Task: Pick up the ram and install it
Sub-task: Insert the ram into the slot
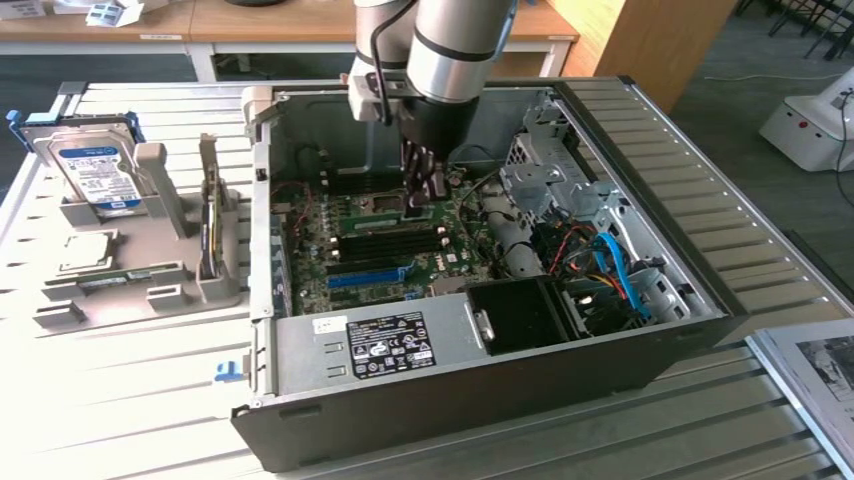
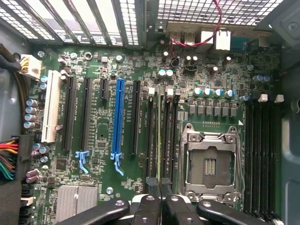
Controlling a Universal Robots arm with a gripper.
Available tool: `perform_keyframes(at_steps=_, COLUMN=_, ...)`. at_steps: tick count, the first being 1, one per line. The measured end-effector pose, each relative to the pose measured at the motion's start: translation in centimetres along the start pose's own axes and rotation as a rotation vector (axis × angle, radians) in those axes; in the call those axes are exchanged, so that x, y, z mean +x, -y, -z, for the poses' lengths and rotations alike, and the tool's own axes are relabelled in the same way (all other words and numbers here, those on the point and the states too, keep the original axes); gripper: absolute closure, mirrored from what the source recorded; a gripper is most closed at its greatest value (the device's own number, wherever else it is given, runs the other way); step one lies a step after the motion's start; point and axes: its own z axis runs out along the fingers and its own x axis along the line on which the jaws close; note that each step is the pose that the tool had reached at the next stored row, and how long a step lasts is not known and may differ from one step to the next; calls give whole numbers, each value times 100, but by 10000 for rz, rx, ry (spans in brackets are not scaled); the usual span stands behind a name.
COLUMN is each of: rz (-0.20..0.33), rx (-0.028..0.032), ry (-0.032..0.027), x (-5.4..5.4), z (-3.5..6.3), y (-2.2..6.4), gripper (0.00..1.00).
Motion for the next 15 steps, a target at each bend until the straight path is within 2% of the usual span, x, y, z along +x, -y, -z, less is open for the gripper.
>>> perform_keyframes(at_steps=15, rz=-16, rx=0, ry=2, x=28, z=0, y=-1, gripper=89)
